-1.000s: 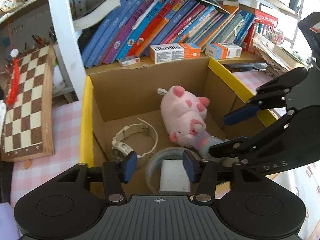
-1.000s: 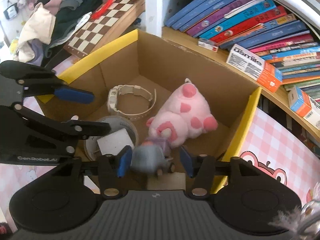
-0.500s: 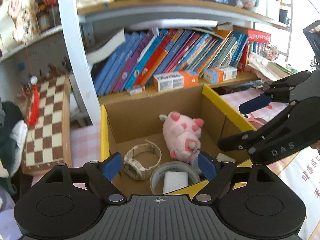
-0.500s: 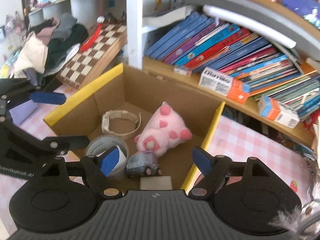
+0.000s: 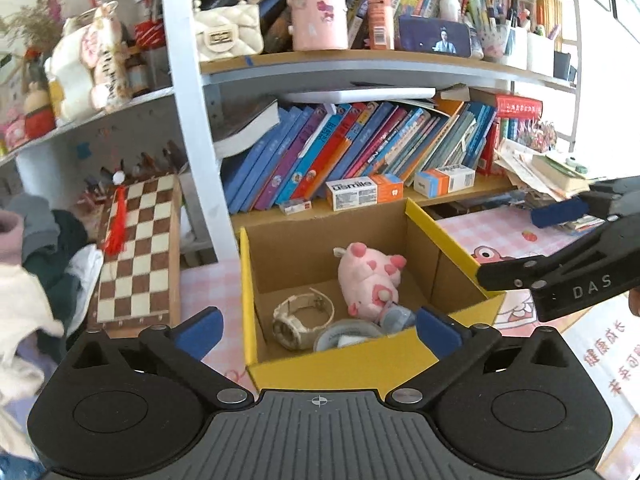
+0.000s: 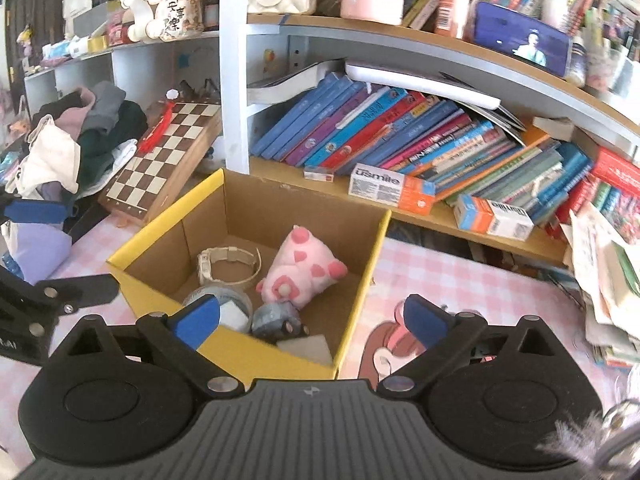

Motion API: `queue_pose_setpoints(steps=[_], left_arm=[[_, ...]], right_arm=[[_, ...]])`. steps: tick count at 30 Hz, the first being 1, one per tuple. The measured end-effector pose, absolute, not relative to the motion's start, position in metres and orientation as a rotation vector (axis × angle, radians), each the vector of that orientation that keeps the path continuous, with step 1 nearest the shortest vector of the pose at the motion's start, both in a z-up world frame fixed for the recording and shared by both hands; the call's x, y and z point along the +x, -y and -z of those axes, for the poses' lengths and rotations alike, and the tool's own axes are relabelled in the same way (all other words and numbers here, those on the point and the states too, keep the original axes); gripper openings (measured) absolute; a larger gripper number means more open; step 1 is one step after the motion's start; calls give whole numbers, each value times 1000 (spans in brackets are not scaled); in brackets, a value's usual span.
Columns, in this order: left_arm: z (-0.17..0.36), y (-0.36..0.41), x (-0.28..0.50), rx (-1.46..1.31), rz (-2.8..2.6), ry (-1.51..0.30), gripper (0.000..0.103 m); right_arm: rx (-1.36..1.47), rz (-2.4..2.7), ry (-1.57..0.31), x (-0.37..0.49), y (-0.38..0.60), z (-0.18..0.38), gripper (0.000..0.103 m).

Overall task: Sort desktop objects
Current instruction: 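Raise both open grippers out of the box and move toward the pink knife and white plug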

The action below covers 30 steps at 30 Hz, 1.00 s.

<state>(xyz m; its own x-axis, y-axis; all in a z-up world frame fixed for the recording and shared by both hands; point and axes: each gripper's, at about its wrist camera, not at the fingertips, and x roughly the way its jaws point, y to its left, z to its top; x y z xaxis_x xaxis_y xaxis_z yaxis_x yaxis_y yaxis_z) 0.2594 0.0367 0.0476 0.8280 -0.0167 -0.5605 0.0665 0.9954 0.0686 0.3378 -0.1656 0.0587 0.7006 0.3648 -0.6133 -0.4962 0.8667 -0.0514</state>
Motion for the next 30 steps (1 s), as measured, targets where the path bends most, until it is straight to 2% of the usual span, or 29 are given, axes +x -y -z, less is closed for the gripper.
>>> queue_pose_setpoints(steps=[9,30], left_arm=[[-36,-55,221,57,-6,-612,103],[11,-52,141,31,25,-730,103]], right_arm=[[-219,-441,-647,287,166,-50,100],[-167,-315,-783,180,181,17,100]])
